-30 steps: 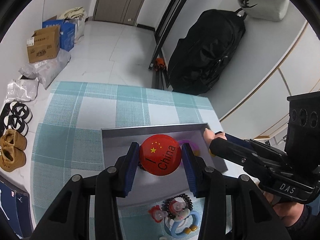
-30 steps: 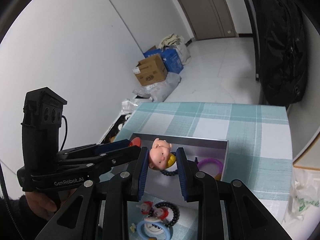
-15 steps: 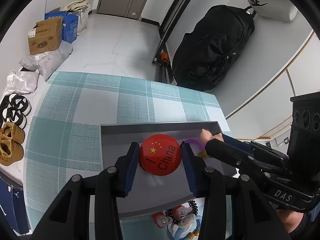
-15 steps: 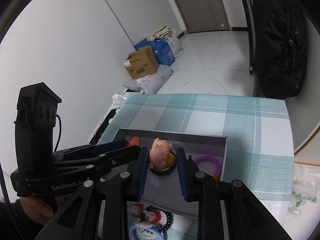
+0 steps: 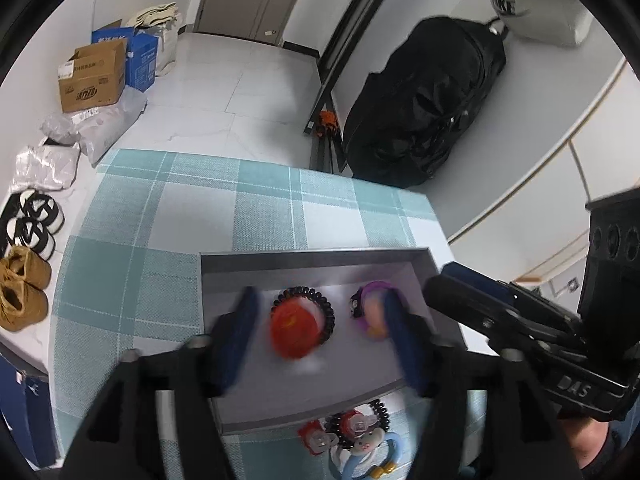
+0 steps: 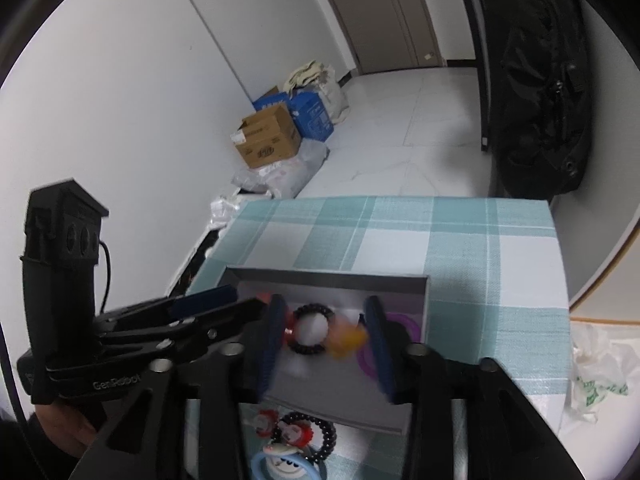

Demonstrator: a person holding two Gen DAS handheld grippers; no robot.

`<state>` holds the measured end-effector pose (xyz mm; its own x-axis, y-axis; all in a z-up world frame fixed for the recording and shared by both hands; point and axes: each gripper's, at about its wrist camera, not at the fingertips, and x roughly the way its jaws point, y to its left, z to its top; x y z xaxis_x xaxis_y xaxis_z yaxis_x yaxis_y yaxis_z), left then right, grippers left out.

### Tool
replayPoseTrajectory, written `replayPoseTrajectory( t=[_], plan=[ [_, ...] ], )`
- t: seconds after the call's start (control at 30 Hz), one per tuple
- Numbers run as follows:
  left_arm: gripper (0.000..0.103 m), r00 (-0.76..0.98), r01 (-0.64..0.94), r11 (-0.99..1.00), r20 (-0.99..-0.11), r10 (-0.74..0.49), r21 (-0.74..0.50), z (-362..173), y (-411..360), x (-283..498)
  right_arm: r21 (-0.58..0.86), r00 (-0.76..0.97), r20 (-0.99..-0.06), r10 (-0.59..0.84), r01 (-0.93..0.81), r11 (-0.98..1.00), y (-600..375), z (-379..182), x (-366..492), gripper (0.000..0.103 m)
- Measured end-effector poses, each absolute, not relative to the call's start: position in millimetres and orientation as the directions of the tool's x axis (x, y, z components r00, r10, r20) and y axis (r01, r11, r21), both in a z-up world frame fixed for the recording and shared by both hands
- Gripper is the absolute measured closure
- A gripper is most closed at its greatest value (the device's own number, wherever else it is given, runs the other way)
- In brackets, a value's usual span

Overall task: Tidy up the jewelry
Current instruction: 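Open the left gripper releasing the badge while the right gripper releases the pig into the box, then withdraw both grippers from the box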

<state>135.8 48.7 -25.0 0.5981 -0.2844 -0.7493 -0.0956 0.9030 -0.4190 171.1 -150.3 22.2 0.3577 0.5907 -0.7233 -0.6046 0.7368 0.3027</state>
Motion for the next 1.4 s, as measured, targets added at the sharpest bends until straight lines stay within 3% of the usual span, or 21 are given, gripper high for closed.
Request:
replayPoseTrajectory(
  t=[0.33, 0.37, 0.67, 0.83, 1.13, 1.4],
  plan=[
    [0.032, 0.638, -0.118, 0.890, -0.720, -0.272, -0.441, -15.6, 56.9, 127.6, 0.315, 0.398, -0.682, 0.614, -0.598, 0.737, -163.6, 38.0, 164.3, 0.031],
    [0.032, 0.641, -0.133, 0.896, -0.726, -0.249, -0.424, -14.7, 57.5, 125.9, 0.314, 0.407, -0.679, 0.612, -0.592, 0.742, -165.8, 39.3, 163.6, 0.026],
    [0.032, 0.689, -0.185, 0.921, -0.714, -0.127, -0.342, -5.8, 60.3, 106.3, 0.299, 0.465, -0.648, 0.603, -0.573, 0.763, -181.7, 48.0, 153.9, 0.014],
    [0.020, 0.706, -0.209, 0.913, -0.700, -0.108, -0.351, -5.4, 65.0, 87.5, 0.274, 0.479, -0.644, 0.597, -0.584, 0.764, -185.8, 49.0, 141.5, 0.004],
    [0.018, 0.678, -0.220, 0.929, -0.732, -0.072, -0.296, -17.4, 57.4, 57.2, 0.225, 0.502, -0.634, 0.588, -0.608, 0.761, -197.9, 52.0, 115.2, 0.000],
    [0.018, 0.661, -0.225, 0.938, -0.748, -0.051, -0.263, -24.0, 48.1, 34.6, 0.175, 0.499, -0.680, 0.537, -0.601, 0.780, -200.4, 41.1, 89.3, 0.000]
  ],
)
